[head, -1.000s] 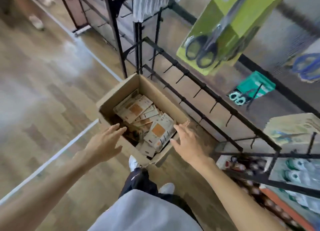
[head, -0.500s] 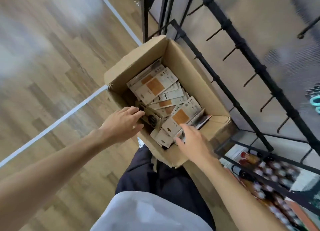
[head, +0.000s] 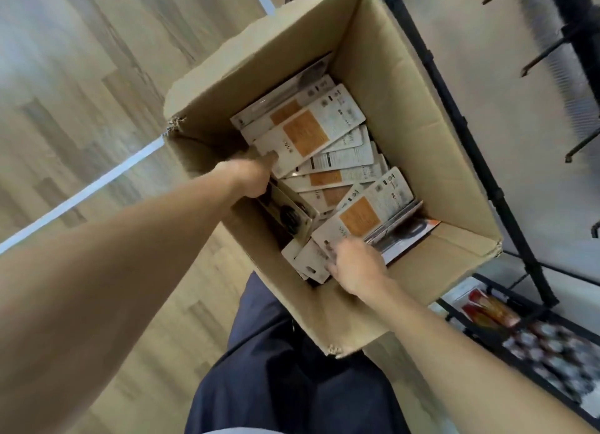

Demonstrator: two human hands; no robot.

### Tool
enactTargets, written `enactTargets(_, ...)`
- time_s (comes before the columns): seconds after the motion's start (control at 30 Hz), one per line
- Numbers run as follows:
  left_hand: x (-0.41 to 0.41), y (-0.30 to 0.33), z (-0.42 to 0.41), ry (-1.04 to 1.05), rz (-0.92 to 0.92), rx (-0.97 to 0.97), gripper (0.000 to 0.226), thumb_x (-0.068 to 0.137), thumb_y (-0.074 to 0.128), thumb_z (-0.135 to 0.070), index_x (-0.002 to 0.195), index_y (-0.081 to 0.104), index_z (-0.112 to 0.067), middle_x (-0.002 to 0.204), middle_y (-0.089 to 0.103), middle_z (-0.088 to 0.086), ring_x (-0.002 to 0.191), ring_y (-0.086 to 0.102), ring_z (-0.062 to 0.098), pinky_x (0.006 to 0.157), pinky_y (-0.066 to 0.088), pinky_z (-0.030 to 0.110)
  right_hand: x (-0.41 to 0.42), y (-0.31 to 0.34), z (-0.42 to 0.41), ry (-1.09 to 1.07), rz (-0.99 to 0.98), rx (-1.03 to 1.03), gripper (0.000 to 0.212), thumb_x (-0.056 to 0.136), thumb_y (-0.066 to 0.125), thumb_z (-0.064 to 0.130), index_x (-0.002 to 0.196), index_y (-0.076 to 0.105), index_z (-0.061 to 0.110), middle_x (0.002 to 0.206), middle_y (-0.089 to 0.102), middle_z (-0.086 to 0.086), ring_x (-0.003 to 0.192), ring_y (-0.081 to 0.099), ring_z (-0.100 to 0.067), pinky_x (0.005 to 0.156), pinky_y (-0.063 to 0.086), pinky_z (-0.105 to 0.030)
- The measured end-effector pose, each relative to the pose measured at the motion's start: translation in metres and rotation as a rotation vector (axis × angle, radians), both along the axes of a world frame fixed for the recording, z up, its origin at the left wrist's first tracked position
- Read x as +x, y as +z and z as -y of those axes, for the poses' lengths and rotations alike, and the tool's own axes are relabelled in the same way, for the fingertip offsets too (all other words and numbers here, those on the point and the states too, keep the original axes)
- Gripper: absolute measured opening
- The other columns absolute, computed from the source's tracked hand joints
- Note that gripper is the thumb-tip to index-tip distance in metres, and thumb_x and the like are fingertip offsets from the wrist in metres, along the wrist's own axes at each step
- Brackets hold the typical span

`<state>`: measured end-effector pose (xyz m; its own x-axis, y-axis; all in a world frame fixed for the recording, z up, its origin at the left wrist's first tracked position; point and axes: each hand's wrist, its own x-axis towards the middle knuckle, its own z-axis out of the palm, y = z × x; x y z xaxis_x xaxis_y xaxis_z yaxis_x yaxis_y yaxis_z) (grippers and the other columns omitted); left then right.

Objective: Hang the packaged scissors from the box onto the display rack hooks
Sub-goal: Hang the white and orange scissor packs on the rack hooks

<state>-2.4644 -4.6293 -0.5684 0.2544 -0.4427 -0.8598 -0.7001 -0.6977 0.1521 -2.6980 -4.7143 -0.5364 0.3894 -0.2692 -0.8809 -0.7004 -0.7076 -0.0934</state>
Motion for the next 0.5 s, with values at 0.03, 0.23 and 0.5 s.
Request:
enactTargets(0.03, 0.002, -0.006, 0.003, 0.012, 0.02, -0.038, 0.064, 0.101, 0.042, -0.013, 0.156, 0.012, -0.028, 0.159, 0.02, 0.014, 0.139, 0.035, 0.034, 0.107, 0.038, 0.042, 0.001, -0.004, -0.005, -0.01, 0.009, -0.016, 0.016, 0.095, 0.063, 0.023, 0.107, 0.067, 0.015, 0.105, 0.063, -0.007, 0.098, 0.064, -0.029, 0.076, 0.052, -0.036)
enactTargets(0.23, 0.008, -0.024, 0.008, 0.02, 0.086, -0.084, 0.051, 0.094, 0.051, -0.009, 0.138, 0.034, -0.03, 0.144, 0.031, 0.014, 0.12, 0.047, 0.036, 0.093, 0.049, 0.045, 0.005, -0.022, -0.028, -0.214, 0.033, -0.187, 0.013, 0.095, 0.063, 0.019, 0.1, 0.07, 0.01, 0.108, 0.066, -0.011, 0.109, 0.058, -0.03, 0.088, 0.05, -0.038)
enactTargets(0.5, 0.01, -0.032, -0.003, -0.026, 0.088, -0.042, 0.056, 0.094, 0.059, -0.013, 0.141, 0.044, -0.039, 0.142, 0.033, 0.005, 0.122, 0.048, 0.033, 0.092, 0.052, 0.04, 0.008, -0.041, -0.053, -0.186, -0.082, -0.218, 0.022, 0.094, 0.064, 0.021, 0.113, 0.067, 0.01, 0.136, 0.049, -0.016, 0.13, 0.039, -0.034, 0.102, 0.037, -0.048)
